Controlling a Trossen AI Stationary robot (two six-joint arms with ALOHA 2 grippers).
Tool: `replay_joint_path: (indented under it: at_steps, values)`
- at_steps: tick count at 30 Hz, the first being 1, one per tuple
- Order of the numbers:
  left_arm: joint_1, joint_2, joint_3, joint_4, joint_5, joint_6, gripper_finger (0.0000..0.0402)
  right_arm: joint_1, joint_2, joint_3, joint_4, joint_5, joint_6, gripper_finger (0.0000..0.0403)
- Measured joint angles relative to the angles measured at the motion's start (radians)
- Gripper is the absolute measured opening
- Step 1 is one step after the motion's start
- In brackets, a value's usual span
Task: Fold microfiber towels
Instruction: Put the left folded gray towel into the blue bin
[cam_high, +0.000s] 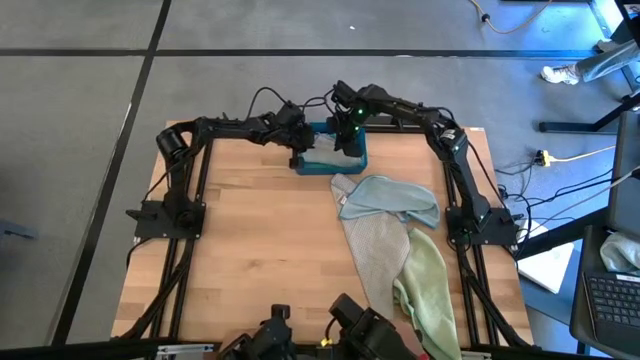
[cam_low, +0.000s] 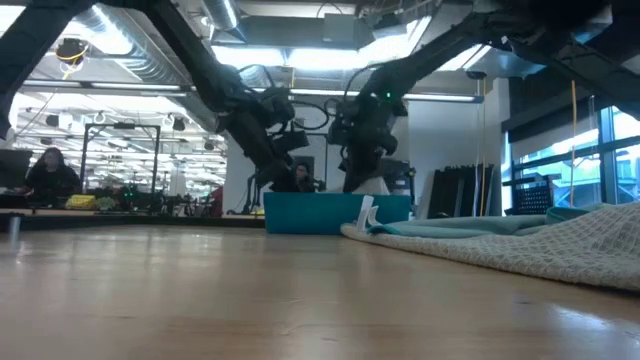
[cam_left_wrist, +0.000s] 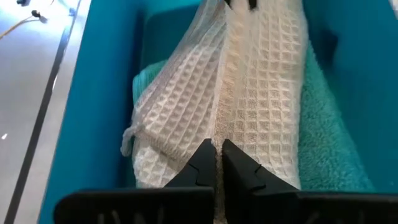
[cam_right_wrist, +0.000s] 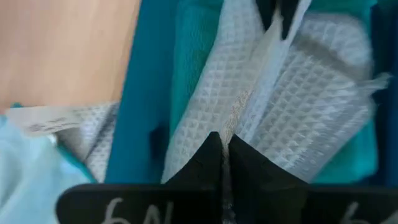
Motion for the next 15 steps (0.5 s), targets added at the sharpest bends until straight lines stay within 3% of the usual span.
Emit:
replay_joint_path:
  at_steps: [3, 10, 15]
  values:
    - [0.007, 0.000, -0.001, -0.001, -0.006, 0.007, 0.0000, 0.001, 0.000, -0.066, 0.090, 0.079, 0.011, 0.0029]
    - [0.015, 0.014, -0.003, 0.036, -0.040, 0.007, 0.0006, -0.005, 0.000, -0.095, 0.084, 0.276, 0.024, 0.0061]
    - [0.013, 0.026, 0.000, 0.049, -0.025, 0.013, 0.0033, -0.002, 0.000, -0.094, 0.076, 0.299, 0.038, 0.0065]
